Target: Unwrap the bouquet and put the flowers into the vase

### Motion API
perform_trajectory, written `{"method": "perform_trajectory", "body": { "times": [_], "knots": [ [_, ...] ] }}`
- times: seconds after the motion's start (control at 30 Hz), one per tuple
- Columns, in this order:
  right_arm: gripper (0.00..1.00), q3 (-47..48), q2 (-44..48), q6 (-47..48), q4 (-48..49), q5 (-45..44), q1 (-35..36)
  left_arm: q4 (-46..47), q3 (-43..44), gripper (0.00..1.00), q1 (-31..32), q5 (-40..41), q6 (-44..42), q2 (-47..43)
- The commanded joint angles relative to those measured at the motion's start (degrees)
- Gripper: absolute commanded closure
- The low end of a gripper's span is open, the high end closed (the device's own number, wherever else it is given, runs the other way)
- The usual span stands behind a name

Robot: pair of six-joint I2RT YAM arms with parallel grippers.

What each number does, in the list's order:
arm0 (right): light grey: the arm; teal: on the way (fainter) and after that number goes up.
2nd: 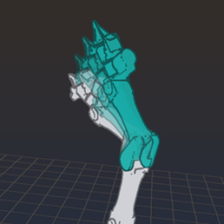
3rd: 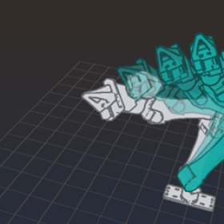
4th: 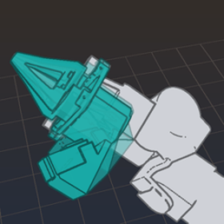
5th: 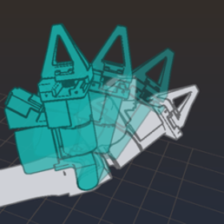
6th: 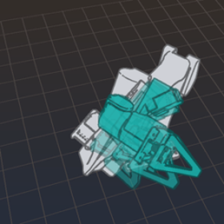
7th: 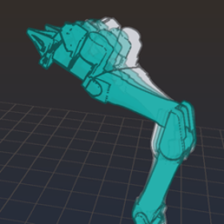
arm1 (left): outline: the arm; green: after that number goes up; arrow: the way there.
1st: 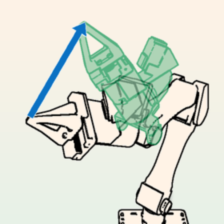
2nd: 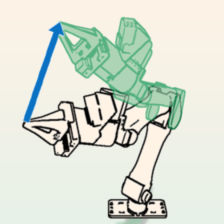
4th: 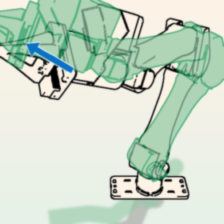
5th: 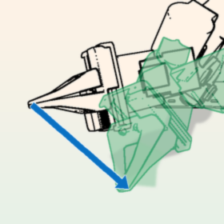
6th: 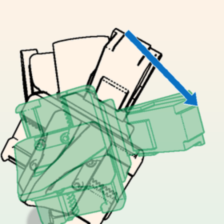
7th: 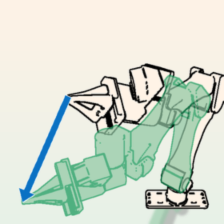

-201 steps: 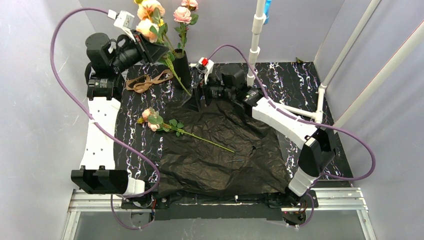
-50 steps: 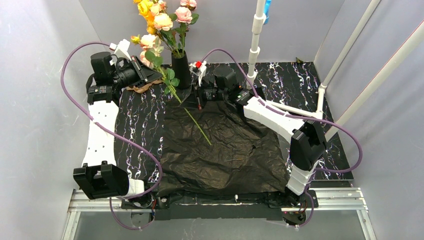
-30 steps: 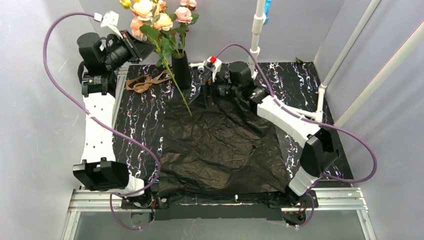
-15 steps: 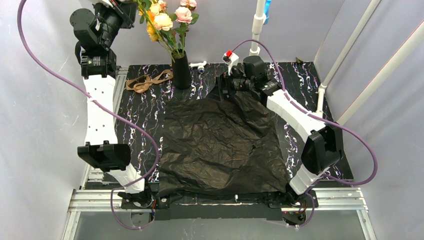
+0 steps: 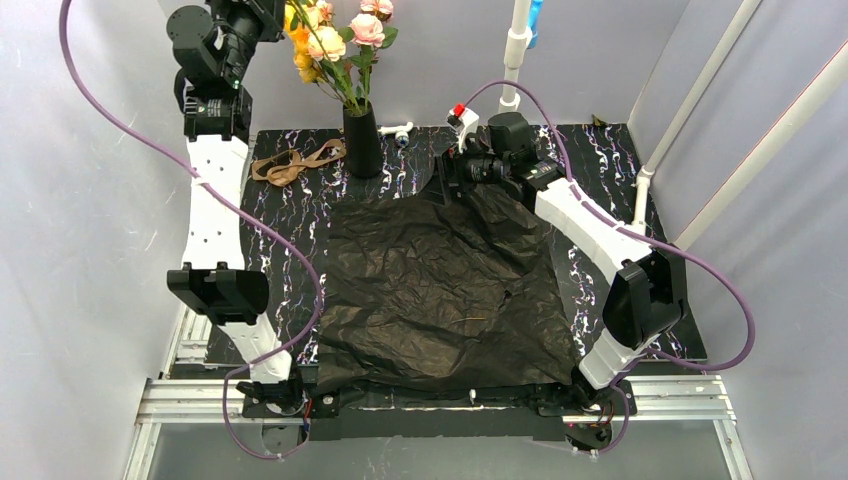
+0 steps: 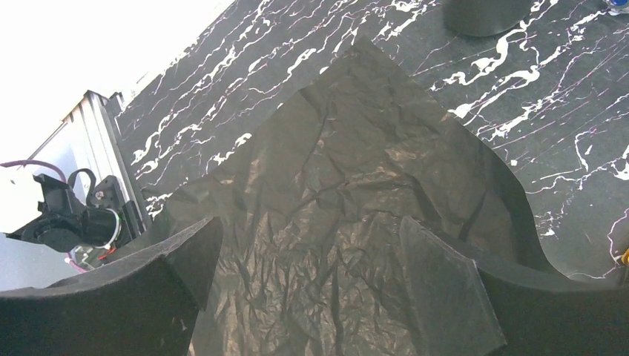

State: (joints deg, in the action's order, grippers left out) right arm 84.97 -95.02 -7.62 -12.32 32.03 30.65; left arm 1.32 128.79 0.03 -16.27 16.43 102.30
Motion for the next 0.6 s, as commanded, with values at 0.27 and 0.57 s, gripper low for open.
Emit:
{"method": "perform_trajectory", "body": {
  "times": [0.27,0.57],
  "knots": [
    [0.02,2.45,-0.25,1.11,-0.33,0.93,-1.90,3.78,1.67,1.00,3.09,1.39,-1.81,5.36],
    [0.02,2.39,-1.54,1.11,-0.32,2.01,-3.70,4.83,-7.35,1.00,4.31,-1.03,-5.66,6.04]
  ]
}}
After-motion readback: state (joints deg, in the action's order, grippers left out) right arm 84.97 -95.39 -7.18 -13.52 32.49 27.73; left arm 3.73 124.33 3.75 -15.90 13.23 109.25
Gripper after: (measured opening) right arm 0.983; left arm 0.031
